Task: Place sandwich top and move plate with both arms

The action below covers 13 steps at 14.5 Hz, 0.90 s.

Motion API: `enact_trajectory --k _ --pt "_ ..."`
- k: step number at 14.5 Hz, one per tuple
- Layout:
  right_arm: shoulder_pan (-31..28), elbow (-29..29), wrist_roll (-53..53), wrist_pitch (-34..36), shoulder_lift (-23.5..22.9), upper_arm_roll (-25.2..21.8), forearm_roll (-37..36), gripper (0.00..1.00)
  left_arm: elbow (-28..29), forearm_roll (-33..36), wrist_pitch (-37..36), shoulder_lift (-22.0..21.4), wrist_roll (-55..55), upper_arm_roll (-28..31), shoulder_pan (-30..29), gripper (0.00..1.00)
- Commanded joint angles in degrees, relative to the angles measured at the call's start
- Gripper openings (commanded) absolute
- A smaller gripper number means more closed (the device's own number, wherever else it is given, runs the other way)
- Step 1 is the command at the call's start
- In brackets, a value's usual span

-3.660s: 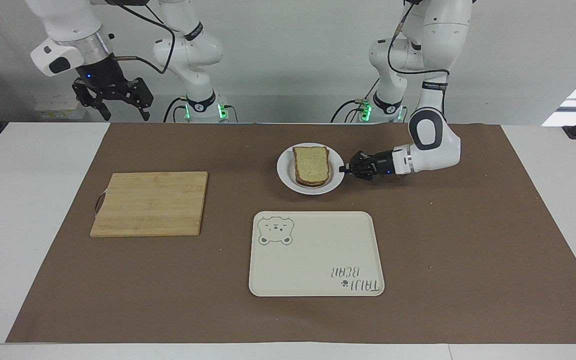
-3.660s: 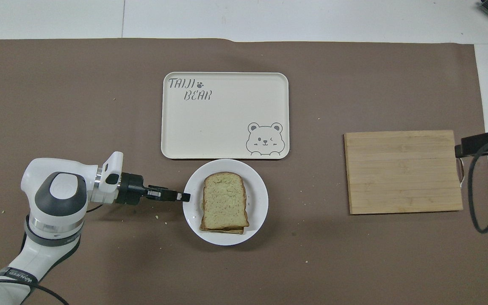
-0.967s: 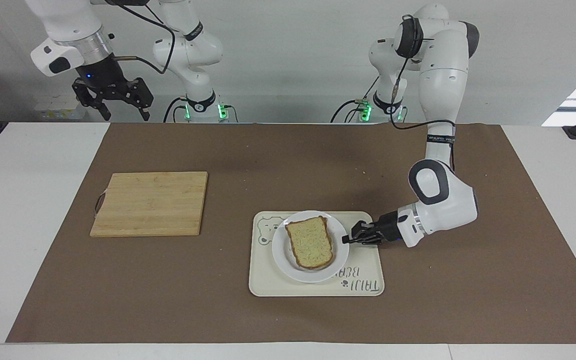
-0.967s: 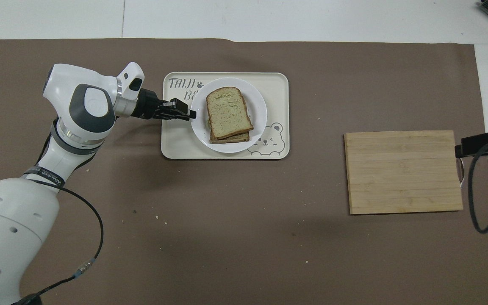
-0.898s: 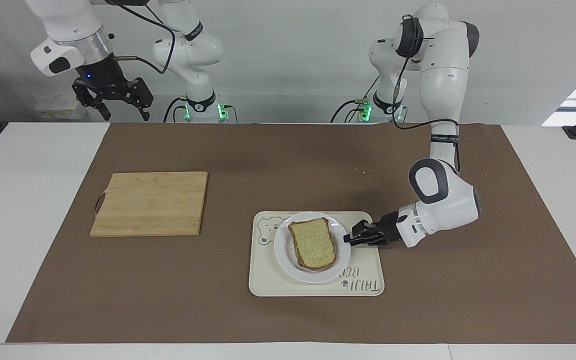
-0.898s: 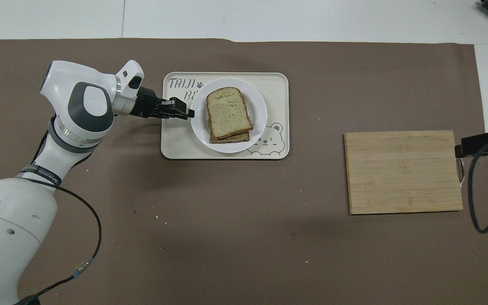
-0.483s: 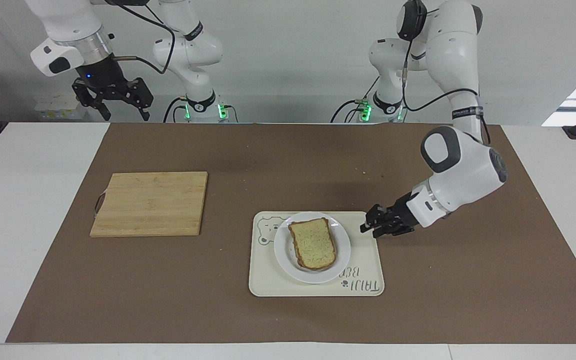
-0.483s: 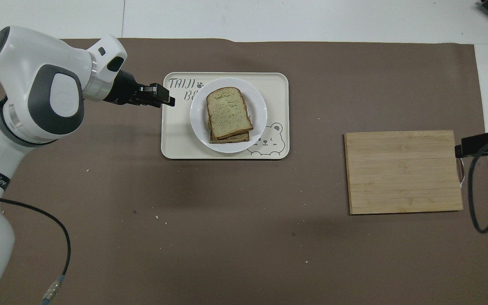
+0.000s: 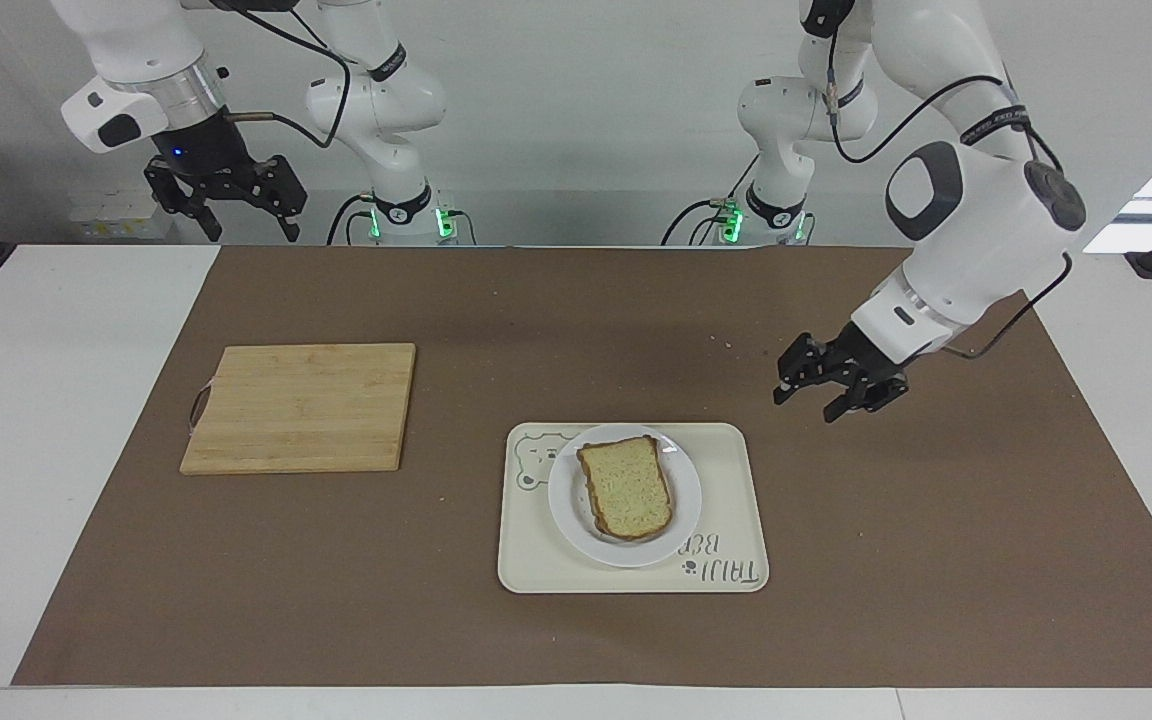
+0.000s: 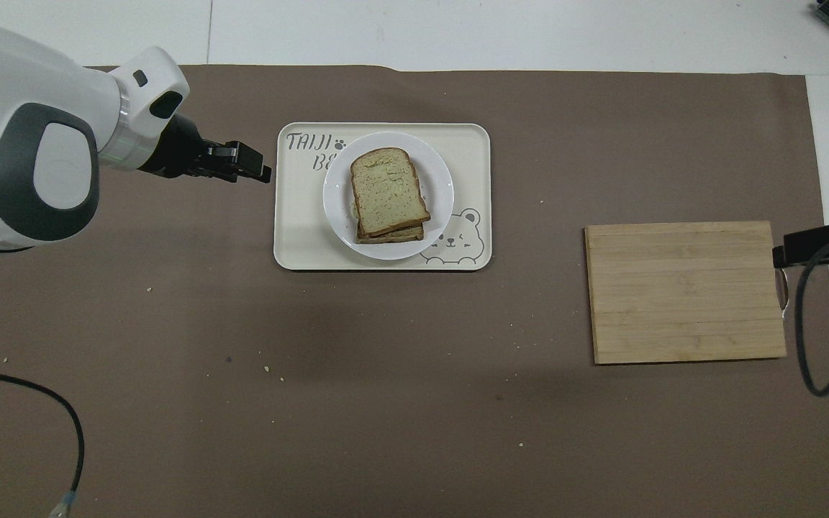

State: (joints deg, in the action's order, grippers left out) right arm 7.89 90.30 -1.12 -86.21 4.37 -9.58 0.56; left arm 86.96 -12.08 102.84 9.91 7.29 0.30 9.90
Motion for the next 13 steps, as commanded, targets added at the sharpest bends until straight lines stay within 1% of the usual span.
enact_trajectory --k 1,5,7,9,10,11,13 --pt "-0.25 1.2 1.21 -0.89 1.08 0.0 -0.3 1.0 1.19 5.82 -4.82 -6.81 -0.26 -0.04 -1.28 1.0" --pt "-0.25 1.2 1.21 -0.89 1.08 0.0 -0.3 1.0 1.1 6.89 -13.26 -12.62 0.01 0.23 -4.97 1.0" --pt "-0.25 1.2 1.21 -0.89 1.17 0.0 -0.3 1.0 1.1 10.12 -17.22 -15.26 1.4 0.32 -5.16 1.0" --pt "-0.25 1.2 1.21 -0.89 1.08 0.0 -0.3 1.0 1.01 10.84 -19.33 -15.45 2.99 0.32 -5.59 1.0" --pt "-0.25 1.2 1.21 -0.89 1.08 0.0 -0.3 1.0 -0.47 10.84 -21.87 -15.19 3.0 0.4 -5.6 1.0" --pt "-0.25 1.2 1.21 -0.89 1.08 0.0 -0.3 1.0 -4.13 10.84 -24.16 -14.75 3.08 0.4 -5.6 1.0" --pt "-0.25 1.2 1.21 -0.89 1.08 0.0 -0.3 1.0 -10.47 10.84 -28.12 -11.16 3.08 0.49 -6.03 1.0"
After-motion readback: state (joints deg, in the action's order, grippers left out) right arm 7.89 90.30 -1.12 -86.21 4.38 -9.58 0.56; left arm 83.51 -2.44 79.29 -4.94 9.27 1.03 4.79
